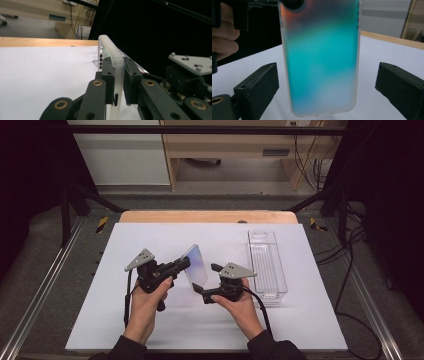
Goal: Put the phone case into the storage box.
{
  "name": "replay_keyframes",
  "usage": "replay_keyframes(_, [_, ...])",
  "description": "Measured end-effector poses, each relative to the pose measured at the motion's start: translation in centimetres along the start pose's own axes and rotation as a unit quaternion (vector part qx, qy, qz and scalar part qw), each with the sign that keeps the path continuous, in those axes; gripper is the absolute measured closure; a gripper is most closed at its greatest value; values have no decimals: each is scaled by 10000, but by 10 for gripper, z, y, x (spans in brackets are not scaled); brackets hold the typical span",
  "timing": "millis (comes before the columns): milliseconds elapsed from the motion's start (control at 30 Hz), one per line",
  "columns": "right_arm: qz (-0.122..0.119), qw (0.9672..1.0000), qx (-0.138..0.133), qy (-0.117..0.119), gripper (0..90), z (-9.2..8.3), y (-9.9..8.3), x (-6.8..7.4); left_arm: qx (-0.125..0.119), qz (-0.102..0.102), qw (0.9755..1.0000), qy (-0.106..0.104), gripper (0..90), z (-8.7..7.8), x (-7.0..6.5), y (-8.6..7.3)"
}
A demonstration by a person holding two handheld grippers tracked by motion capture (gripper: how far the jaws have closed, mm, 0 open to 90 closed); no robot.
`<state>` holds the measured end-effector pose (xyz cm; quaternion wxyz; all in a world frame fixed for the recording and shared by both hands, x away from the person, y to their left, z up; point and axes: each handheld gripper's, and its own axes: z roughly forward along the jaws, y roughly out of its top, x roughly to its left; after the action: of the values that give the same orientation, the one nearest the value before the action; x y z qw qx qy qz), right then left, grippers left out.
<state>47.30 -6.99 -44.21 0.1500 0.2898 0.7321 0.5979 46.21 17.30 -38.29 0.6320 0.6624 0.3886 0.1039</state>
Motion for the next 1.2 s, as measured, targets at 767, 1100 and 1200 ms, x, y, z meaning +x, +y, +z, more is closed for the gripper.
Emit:
replay_keyframes(767, [156, 9996, -234, -7, 42, -7, 10, 3, 144, 742, 9967, -292, 808, 10, -28, -14])
replay_keyframes(1100, [329, 9990, -286, 21, 53, -7, 11, 3, 113, 784, 9961, -382, 809, 12, -33, -17])
replay_keyframes(1200, [361, 9989, -294, 67, 63, -7, 11, 3, 115, 783, 9960, -404, 809, 12, -34, -17])
